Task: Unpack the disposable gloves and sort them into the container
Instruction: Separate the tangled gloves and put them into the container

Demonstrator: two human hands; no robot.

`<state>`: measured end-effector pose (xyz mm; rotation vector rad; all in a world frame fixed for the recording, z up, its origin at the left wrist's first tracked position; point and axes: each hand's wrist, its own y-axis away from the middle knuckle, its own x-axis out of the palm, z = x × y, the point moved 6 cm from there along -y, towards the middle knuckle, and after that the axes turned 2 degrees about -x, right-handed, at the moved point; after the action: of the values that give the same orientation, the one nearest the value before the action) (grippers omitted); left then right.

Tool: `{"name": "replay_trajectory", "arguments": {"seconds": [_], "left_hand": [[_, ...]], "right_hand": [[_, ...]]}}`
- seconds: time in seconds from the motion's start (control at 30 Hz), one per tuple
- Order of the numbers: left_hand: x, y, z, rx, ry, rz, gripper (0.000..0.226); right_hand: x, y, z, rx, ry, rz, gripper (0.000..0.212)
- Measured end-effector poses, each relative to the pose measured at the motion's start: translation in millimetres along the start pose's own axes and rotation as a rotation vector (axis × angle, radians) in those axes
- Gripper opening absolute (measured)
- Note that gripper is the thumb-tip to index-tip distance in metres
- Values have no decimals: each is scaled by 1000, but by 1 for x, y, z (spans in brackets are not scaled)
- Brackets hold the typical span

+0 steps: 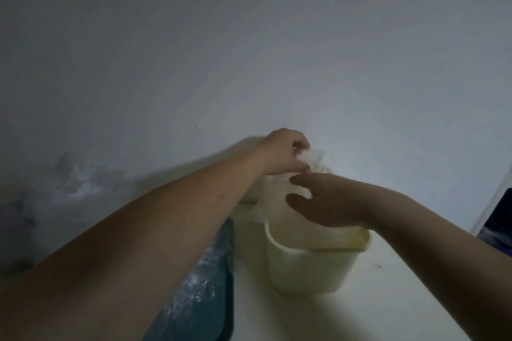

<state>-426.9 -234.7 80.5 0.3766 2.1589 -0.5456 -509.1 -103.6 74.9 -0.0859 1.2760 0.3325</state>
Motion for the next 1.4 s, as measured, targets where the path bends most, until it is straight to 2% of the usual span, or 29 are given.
{"name": "replay_trajectory", "arguments": {"seconds": [0.07,0.2,0.3,0.4,0.5,0.6,0.67,0.73,0.8,0.87,0.93,1.0,1.17,1.3,1.33,1.4], "left_hand": [[-13,10,9,-13,-8,-79,54],[-44,45,19,-7,26,-190,41],[-53,84,24,-2,9,-153,26],[-57,126,36,5,-25,-107,21],[-64,170,55,18,-37,-104,16],[-72,212,85,-57,-146,-133,15],[-74,236,105,-153,-278,-117,26],[-72,258,122,-271,-398,-64,48],[-66,274,136,-354,-451,-18,68],[-58,283,148,-372,-439,-7,76],[-54,291,164,-376,-387,-49,67],[-50,295,174,-347,-324,-127,48],[-53,293,189,-259,-155,-258,5],[-70,288,189,-289,-12,-351,12],[-79,288,188,-299,25,-413,12],[-99,287,179,-262,52,-555,10]], "right_hand": [[19,-20,-1,49,63,125,65],[50,-49,-2,112,164,283,69],[70,-61,-3,119,313,366,62],[63,-58,2,130,350,369,60],[34,-51,11,148,394,229,61],[8,-35,32,153,422,14,53],[0,-19,63,104,436,-129,36],[6,-11,103,-20,346,-231,26],[33,-14,136,-166,138,-201,24],[69,-25,153,-238,-59,-94,29],[102,-41,162,-239,-158,-16,39],[126,-54,157,-196,-184,2,44],[159,-89,146,-133,-308,7,45],[155,-112,133,-131,-306,-170,31],[150,-112,133,-141,-361,-209,33],[136,-106,134,-165,-434,-307,54]]}}
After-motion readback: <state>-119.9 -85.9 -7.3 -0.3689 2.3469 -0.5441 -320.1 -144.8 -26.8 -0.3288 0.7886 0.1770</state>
